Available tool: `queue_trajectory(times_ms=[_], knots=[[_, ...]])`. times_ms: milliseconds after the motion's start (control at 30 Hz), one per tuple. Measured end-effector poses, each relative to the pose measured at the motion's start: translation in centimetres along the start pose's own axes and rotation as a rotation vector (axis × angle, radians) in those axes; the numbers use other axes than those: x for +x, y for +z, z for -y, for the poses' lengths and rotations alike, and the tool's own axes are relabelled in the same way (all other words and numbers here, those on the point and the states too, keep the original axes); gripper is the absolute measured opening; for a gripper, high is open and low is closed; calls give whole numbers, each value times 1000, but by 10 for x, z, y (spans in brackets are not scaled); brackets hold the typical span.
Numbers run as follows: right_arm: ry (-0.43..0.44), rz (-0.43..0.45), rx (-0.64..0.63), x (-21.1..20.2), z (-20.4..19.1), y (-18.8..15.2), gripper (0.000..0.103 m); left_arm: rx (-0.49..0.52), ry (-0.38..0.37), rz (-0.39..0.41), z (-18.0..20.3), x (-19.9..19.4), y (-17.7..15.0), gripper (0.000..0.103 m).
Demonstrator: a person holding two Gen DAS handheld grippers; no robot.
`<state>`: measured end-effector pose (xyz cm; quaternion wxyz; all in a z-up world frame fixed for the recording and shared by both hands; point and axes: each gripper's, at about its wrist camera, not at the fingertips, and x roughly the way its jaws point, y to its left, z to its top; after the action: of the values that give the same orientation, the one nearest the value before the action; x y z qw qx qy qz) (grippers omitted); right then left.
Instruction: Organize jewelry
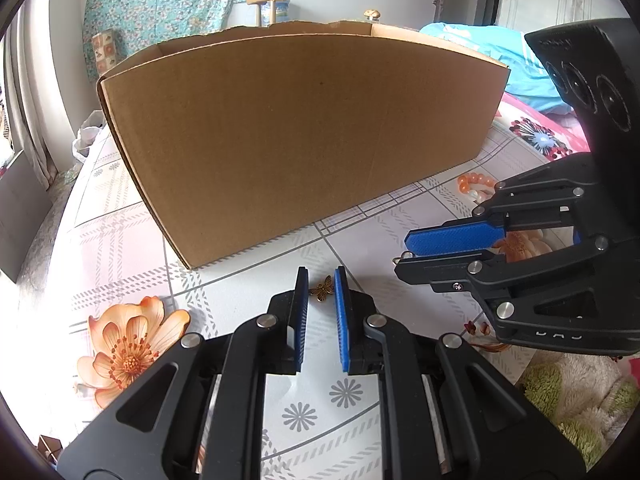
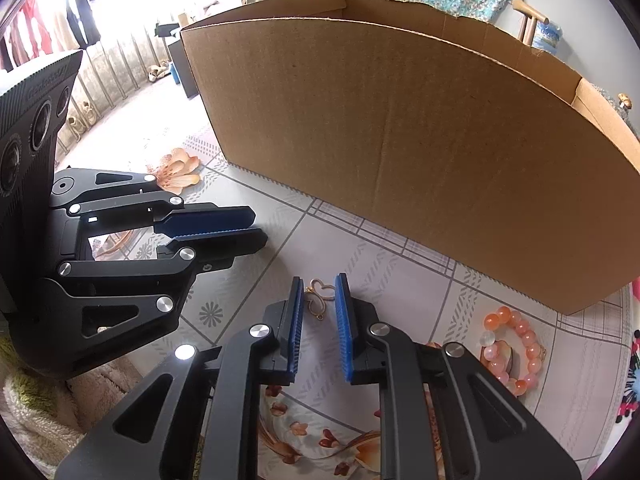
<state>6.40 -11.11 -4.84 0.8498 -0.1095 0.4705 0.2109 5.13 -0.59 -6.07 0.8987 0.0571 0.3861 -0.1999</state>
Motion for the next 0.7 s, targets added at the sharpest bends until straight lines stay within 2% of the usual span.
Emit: queue_trajectory(times_ms=[33, 300, 500, 700], knots=[[-2, 2, 0, 0, 0, 0, 10, 0, -1, 0, 0, 0, 0, 12], [7, 5, 17, -1, -2, 1, 6, -1, 0, 1, 0, 0, 0, 12], [14, 19, 43, -9, 1, -2, 6, -2, -2, 4, 0, 0, 0, 12], [40, 77, 154, -28, 18, -11, 6, -16, -7, 14, -5, -5, -2, 12]])
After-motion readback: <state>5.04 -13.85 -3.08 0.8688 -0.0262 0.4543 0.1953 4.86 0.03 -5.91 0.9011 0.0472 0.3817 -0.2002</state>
